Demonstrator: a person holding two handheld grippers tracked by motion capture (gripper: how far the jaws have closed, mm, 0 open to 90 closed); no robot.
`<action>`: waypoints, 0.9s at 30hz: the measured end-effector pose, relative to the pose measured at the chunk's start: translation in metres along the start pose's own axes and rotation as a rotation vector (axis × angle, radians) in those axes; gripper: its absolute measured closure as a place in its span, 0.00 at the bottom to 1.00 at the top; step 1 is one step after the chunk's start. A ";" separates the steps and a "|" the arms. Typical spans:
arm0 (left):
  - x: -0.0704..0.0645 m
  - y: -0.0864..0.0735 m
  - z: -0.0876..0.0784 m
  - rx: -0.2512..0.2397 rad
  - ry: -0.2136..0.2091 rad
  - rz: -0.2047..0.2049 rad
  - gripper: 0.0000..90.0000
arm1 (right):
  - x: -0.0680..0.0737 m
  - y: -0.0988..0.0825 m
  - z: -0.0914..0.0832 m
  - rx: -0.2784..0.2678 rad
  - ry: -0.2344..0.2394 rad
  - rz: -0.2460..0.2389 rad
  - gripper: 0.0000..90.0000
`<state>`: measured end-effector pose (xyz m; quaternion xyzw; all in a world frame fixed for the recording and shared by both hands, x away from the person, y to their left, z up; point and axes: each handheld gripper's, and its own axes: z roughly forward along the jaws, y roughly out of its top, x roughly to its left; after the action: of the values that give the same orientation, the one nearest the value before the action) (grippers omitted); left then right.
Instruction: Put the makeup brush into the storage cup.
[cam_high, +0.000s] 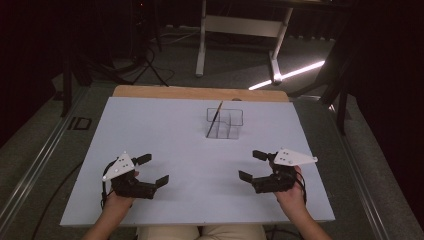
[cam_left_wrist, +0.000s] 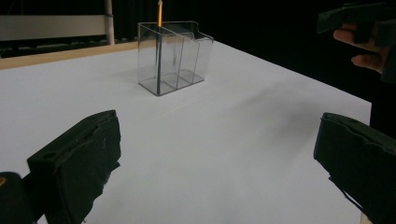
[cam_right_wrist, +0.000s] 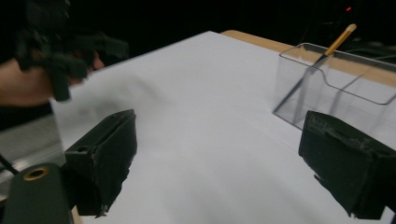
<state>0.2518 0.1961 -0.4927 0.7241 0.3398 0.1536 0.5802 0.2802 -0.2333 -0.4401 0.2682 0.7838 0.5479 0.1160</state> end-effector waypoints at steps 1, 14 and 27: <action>0.000 0.000 0.000 0.000 0.000 0.001 0.02 | 0.001 -0.001 -0.001 0.000 -0.003 -0.003 0.13; 0.000 -0.001 0.001 0.002 -0.003 -0.002 0.02 | -0.001 -0.021 -0.002 0.002 0.001 -0.011 0.13; -0.001 -0.002 0.000 0.008 -0.015 0.004 0.02 | -0.016 -0.041 0.006 0.014 0.034 -0.022 0.13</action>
<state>0.2509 0.1955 -0.4946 0.7283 0.3346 0.1480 0.5794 0.2846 -0.2482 -0.4814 0.2511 0.7923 0.5457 0.1065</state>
